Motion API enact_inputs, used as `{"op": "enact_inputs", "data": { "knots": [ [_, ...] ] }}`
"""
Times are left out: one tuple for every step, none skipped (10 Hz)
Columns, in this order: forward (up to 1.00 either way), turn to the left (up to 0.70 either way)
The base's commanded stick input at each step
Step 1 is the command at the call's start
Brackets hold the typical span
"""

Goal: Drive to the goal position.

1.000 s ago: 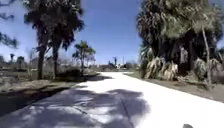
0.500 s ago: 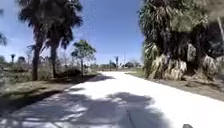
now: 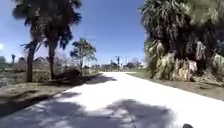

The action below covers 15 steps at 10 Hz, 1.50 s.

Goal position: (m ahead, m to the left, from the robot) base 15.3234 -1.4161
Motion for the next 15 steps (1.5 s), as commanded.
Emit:
{"op": "enact_inputs", "data": {
  "knots": [
    [1.00,-0.40],
    [1.00,-0.40],
    [1.00,-0.40],
    [1.00,-0.23],
    [1.00,0.00],
    [1.00,0.00],
    [1.00,0.00],
    [1.00,0.00],
    [1.00,0.00],
    [1.00,0.00],
    [1.00,0.00],
    [1.00,0.00],
    [1.00,0.00],
    [1.00,0.00],
    [1.00,0.00]
  ]
}}
